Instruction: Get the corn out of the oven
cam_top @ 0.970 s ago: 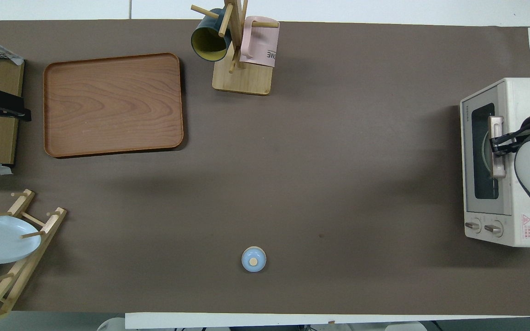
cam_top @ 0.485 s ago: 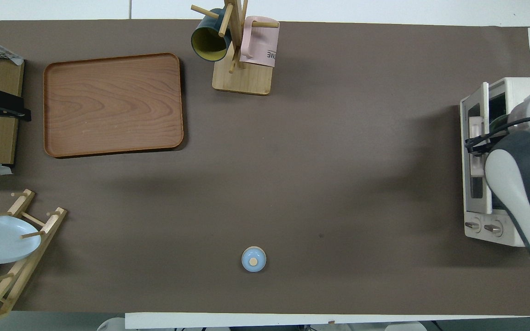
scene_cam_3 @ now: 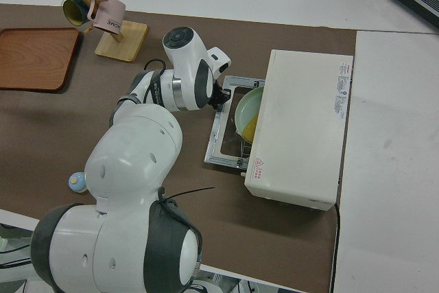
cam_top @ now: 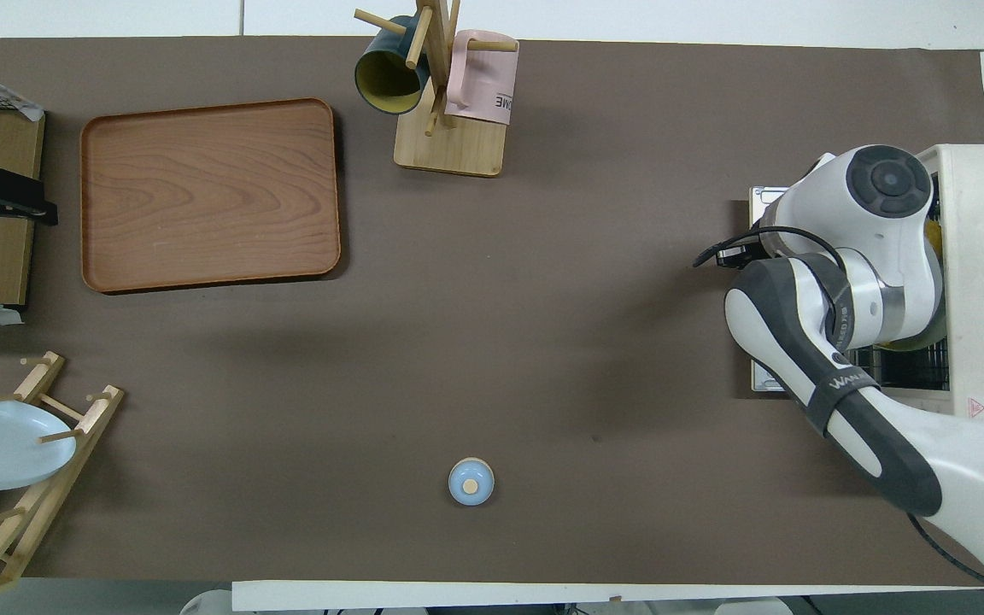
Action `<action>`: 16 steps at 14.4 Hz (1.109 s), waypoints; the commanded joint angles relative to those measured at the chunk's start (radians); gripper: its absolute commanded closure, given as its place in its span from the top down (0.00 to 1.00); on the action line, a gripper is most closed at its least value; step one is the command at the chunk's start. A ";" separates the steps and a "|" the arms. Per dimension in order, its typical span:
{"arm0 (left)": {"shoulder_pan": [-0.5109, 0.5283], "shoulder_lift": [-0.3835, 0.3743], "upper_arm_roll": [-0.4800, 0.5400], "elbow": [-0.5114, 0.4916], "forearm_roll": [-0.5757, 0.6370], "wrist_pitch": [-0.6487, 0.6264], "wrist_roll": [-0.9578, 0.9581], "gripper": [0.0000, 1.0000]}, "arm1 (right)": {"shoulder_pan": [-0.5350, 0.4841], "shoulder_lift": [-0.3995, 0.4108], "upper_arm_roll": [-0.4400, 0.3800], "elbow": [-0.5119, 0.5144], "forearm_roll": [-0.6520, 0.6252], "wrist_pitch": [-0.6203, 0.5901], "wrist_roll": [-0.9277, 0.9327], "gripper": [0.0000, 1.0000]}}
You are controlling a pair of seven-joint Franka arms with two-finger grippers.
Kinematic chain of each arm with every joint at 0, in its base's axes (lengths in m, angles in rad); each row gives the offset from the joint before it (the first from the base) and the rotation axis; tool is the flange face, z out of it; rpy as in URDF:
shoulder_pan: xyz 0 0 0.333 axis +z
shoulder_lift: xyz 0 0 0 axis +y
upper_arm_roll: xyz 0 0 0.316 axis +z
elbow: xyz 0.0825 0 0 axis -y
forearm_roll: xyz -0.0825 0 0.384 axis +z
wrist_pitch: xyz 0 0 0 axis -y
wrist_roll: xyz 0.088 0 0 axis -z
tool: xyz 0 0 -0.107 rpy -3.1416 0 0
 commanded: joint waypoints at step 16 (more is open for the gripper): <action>-0.005 -0.022 -0.018 -0.023 -0.015 -0.014 0.013 1.00 | -0.154 -0.166 0.013 -0.063 0.015 -0.178 -0.074 0.02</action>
